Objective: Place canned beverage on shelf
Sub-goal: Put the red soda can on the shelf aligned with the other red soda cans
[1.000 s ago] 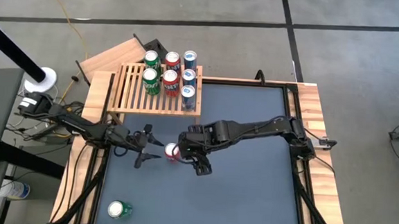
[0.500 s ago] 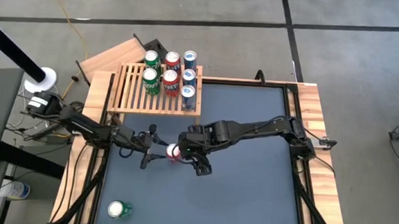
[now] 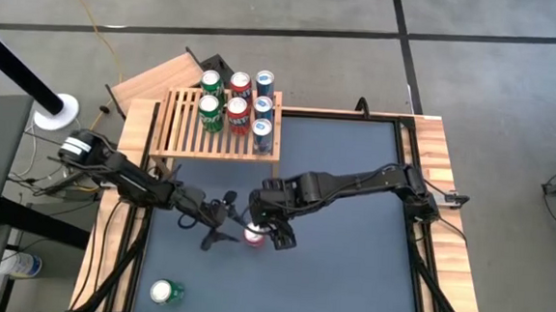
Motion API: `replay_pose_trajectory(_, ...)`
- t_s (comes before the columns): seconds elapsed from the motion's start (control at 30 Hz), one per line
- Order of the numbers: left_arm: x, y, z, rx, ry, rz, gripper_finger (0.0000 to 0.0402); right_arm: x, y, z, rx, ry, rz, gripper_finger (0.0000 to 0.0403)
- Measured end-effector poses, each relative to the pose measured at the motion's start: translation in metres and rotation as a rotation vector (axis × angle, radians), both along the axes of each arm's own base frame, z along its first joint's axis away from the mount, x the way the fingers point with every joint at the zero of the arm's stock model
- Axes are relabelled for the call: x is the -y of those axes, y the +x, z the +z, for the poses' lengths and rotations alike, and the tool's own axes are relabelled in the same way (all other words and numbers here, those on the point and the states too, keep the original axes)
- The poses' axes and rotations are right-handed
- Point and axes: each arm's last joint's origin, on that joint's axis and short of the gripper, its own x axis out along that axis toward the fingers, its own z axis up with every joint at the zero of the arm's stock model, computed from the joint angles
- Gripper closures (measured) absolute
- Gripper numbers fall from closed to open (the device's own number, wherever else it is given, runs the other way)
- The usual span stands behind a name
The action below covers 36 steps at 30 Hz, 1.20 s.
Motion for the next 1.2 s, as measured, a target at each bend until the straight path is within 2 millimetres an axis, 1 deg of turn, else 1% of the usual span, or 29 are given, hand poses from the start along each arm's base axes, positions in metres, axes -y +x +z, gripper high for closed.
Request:
replay_pose_trajectory(0.17,0.01,0.001,0.005,0.011,-0.026,-0.081,0.0172,-0.006,-0.001,0.0,-0.001,0.012,-0.01,0.0074)
replay_pose_trajectory(0.27,0.014,-0.001,0.01,0.029,-0.044,-0.087,0.0172,-0.011,-0.002,0.0,-0.001,0.023,-0.03,0.0074)
replay_pose_trajectory(0.37,0.018,-0.003,0.013,0.04,-0.043,-0.062,0.0172,-0.021,-0.005,0.0,0.006,0.002,-0.056,0.0074)
replay_pose_trajectory(0.5,0.029,-0.002,0.016,0.035,-0.019,-0.026,0.0172,-0.042,-0.011,0.0,0.013,-0.029,-0.065,0.0074)
replay_pose_trajectory(0.63,0.039,0.0,0.017,-0.013,0.035,0.077,0.0172,-0.068,-0.022,-0.001,0.01,-0.048,-0.08,0.0074)
replay_pose_trajectory(0.73,0.042,0.0,0.016,-0.055,0.057,0.141,0.0172,-0.087,-0.03,-0.001,0.03,-0.061,-0.116,0.0074)
replay_pose_trajectory(0.97,0.041,0.0,0.013,-0.101,0.071,0.155,0.0172,-0.131,-0.053,0.001,0.115,-0.104,-0.203,0.0074)
replay_pose_trajectory(1.07,0.041,-0.001,0.011,-0.124,0.079,0.143,0.0172,-0.146,-0.062,0.002,0.153,-0.112,-0.236,0.0074)
replay_pose_trajectory(1.2,0.042,0.0,0.013,-0.105,0.069,0.112,0.0172,-0.161,-0.073,0.002,0.198,-0.116,-0.273,0.0074)
